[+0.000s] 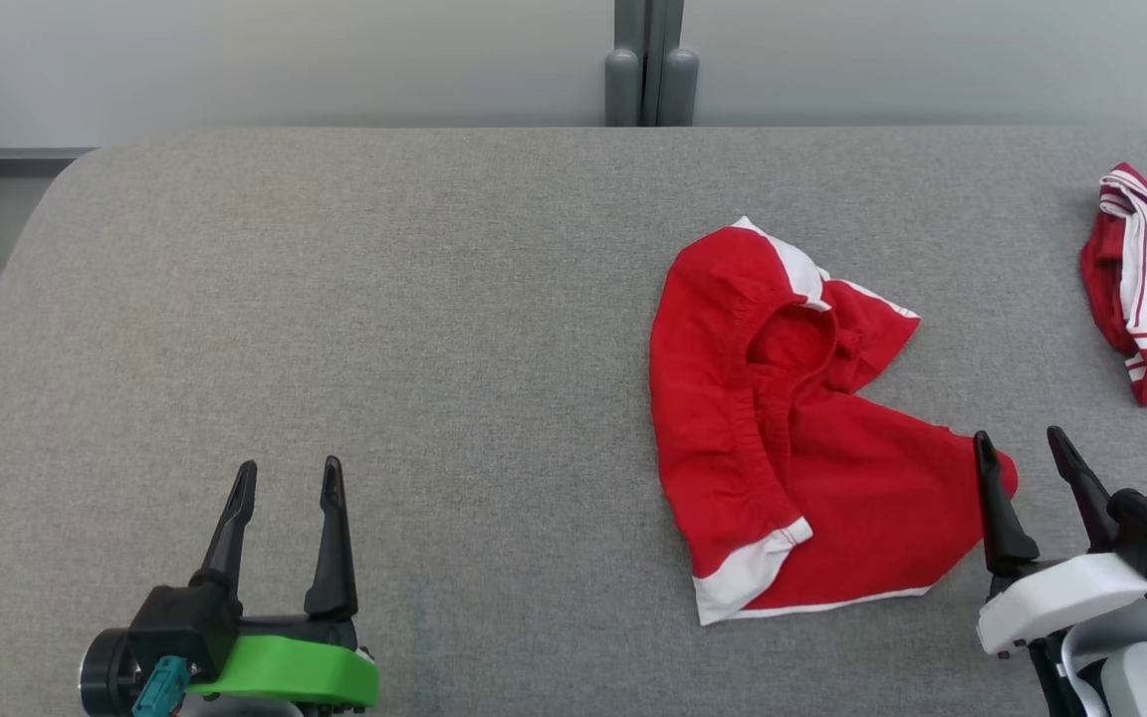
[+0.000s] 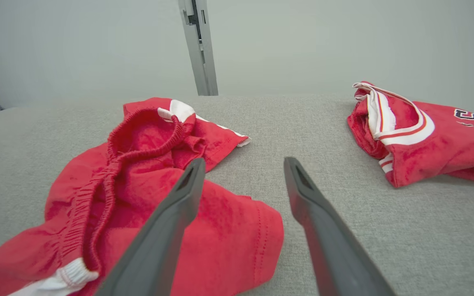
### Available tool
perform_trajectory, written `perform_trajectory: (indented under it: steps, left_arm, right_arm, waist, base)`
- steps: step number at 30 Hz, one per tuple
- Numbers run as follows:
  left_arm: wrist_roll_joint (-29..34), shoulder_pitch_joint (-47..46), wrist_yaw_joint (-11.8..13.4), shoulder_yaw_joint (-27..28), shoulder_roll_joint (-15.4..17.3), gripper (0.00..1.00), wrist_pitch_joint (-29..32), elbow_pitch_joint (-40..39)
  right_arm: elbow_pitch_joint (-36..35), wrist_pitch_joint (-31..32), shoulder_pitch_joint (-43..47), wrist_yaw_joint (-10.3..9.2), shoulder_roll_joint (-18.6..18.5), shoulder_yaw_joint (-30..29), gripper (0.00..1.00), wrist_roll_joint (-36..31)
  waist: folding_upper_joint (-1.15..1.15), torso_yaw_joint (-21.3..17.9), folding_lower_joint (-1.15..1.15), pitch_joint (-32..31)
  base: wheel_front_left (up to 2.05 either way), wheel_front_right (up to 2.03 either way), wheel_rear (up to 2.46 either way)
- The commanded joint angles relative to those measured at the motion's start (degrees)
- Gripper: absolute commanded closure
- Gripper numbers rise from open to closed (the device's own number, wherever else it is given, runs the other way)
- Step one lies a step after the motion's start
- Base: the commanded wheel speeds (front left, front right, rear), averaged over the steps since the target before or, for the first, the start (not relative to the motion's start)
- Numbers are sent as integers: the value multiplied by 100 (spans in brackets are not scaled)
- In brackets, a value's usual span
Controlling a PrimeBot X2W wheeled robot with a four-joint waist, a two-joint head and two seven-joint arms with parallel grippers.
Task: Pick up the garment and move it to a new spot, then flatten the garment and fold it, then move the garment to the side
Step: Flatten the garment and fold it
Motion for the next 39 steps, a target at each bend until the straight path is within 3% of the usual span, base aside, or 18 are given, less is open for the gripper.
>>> perform_trajectory:
  steps: [1, 10, 19, 20, 21, 22, 33, 39]
  left_arm:
    - [78, -11, -18, 21, 7, 0, -15, 7]
    - [64, -42, -45, -32, 7, 0, -15, 29]
    - [-8, -80, 8, -97, 7, 0, -15, 12]
    - [-15, -89, 13, -98, 7, 0, -16, 8]
    - [-20, -92, 23, -94, 7, 0, -15, 4]
    - [-23, -98, 30, -93, 7, 0, -15, 0]
    - [-65, -146, 43, -118, 7, 0, -15, 52]
    - [-82, -145, 20, -190, 7, 0, -15, 72]
  right_arm:
    - [-117, -40, 92, -10, 33, 27, 0, -84]
    - [-336, 270, 71, -10, 140, 1087, 0, -63]
    - [381, 402, -99, -10, 170, 1861, 0, 170]
    - [449, 390, -134, -10, 173, 1892, 17, 190]
    - [525, 368, -178, -10, 189, 1918, 76, 237]
    - [591, 342, -204, -10, 186, 1939, 100, 254]
    - [793, 124, -866, -10, 163, 2370, 100, 164]
    - [775, 283, -1279, -10, 286, 3337, 100, -182]
  waist:
    - [0, 0, 0, -9]
    - [0, 72, 0, -14]
    - [0, 259, 0, 102]
    - [0, 272, 0, 115]
    - [0, 283, 0, 127]
    - [0, 292, 0, 140]
    - [0, 369, 0, 118]
    - [0, 510, 0, 102]
  base:
    - [0, 0, 0]
    - [0, 0, 0]
    - [0, 0, 0]
    - [0, 0, 0]
    - [0, 0, 0]
    - [0, 0, 0]
    - [0, 0, 0]
    - [0, 0, 0]
